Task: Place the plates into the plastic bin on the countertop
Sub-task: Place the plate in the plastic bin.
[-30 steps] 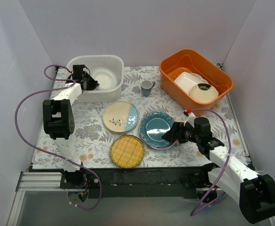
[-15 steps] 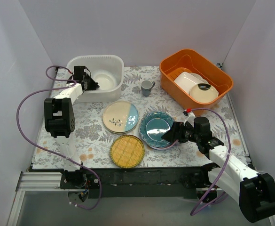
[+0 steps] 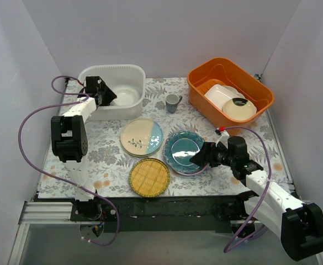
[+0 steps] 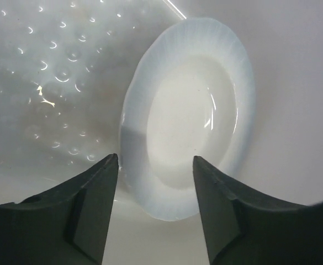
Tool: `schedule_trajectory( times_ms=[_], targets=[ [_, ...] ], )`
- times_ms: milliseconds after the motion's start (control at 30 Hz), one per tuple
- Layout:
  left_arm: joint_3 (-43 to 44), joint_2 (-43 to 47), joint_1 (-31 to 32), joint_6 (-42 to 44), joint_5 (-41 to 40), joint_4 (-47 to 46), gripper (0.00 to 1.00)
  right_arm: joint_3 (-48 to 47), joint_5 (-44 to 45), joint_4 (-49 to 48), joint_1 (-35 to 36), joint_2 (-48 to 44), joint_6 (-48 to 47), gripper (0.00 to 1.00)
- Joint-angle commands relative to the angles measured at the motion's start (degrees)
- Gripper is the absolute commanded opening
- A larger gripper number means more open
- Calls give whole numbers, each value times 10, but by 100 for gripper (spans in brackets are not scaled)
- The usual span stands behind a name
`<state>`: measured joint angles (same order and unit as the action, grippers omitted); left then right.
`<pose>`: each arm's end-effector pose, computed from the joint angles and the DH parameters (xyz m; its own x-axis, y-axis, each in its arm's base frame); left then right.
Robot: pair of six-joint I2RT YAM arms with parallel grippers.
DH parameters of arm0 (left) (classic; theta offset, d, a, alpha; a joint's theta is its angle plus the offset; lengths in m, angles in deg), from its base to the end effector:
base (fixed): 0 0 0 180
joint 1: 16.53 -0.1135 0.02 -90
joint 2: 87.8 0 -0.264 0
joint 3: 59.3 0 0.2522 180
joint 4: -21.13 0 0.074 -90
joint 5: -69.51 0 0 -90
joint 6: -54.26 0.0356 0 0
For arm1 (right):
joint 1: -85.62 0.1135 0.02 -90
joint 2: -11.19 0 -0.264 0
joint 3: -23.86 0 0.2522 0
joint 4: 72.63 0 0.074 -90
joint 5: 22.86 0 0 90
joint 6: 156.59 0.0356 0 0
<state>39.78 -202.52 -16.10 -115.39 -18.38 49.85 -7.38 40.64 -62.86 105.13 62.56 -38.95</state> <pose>0.4516 -0.0047 0.2087 -0.1589 -0.9819 -0.1031 -0.6817 0.1847 -0.7080 0.1679 0.0763 0.1802 -0.7240 0.1839 -0.6648 -0.3698 0.7101 0.5992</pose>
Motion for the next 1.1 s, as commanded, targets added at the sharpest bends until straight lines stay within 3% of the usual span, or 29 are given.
schedule_trajectory(
  times_ms=[0,100,300,733,1067],
  targets=[
    [22,61,-3,6,-14,-15,62,-20,-2,-8,-3,-6,-7,98],
    [17,74,-3,8,-35,-16,81,-20,0,-7,-3,-8,-7,98],
    [-6,107,-3,6,-26,-37,97,-20,-2,-9,-3,-6,-7,98],
    [-26,165,3,12,11,-50,98,-28,0,-13,-3,-1,-9,98],
    [-57,234,68,30,43,-52,98,-40,0,-15,-3,8,-8,98]
  ],
)
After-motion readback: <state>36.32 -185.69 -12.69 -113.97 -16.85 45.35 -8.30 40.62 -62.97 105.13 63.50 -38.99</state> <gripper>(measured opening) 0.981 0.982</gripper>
